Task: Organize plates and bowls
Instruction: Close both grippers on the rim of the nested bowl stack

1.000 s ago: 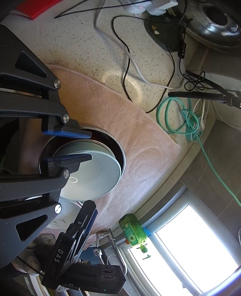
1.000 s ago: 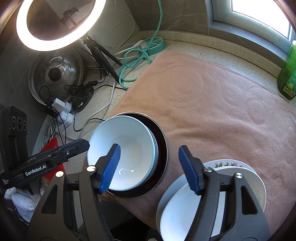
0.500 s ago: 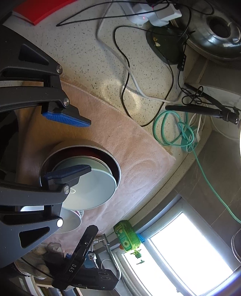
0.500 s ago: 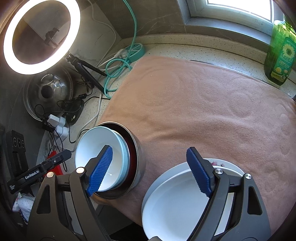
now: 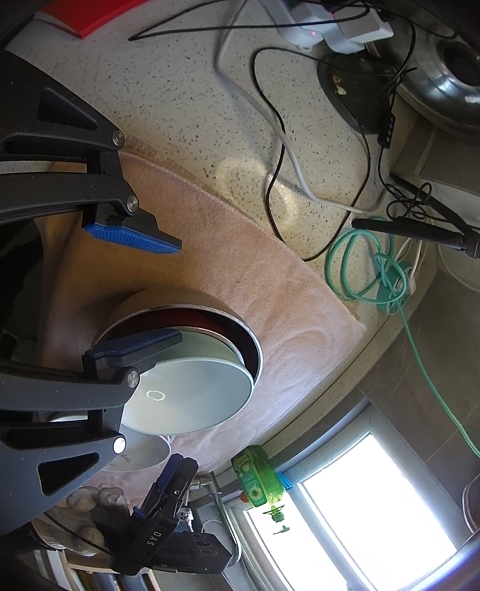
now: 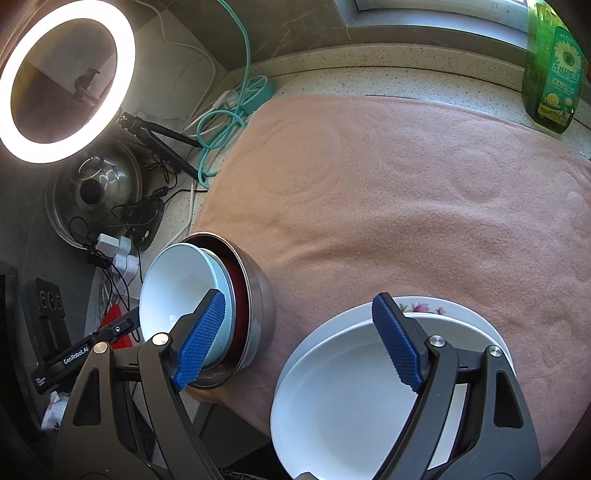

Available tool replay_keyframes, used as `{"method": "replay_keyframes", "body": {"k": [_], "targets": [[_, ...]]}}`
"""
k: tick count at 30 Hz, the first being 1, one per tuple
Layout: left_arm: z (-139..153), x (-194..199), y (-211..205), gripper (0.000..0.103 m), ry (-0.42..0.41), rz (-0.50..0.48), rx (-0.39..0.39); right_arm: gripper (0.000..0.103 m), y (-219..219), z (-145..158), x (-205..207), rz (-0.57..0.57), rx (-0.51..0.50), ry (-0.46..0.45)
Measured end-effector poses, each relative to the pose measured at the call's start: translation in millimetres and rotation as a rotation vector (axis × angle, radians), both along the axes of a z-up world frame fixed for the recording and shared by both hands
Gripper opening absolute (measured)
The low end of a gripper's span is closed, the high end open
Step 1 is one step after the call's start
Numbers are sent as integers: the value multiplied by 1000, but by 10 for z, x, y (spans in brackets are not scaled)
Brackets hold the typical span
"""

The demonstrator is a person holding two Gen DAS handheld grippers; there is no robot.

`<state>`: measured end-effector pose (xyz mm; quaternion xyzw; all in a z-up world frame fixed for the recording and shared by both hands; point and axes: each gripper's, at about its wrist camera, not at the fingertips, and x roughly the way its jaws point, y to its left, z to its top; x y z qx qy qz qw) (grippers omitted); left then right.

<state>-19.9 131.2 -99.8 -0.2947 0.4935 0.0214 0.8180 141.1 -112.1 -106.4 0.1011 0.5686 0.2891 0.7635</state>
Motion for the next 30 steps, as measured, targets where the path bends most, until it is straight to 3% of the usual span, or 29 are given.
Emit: {"method": "replay_keyframes", "body": {"k": [2,6,13,15,20,30], "targets": [[-10,0,-4,41,1,0,-3,82,26,-7,-13,13,1,-3],[-13,10,-13,40,-2,-4,-7,64,58,-47,-19,28,-1,13],[-36,36,-31,37,-7,-18,-17,52,125,-105,-42,48,12,38],[-43,46,-36,27,-7,-23,-17,49,150,-115,-47,54,13,42],[-65,67,-49,20,-7,-33,-24,43,205,-132,-56,66,14,46],[-113,104,-66,15,-3,-44,-33,23,300,-225,-52,92,16,72]]}}
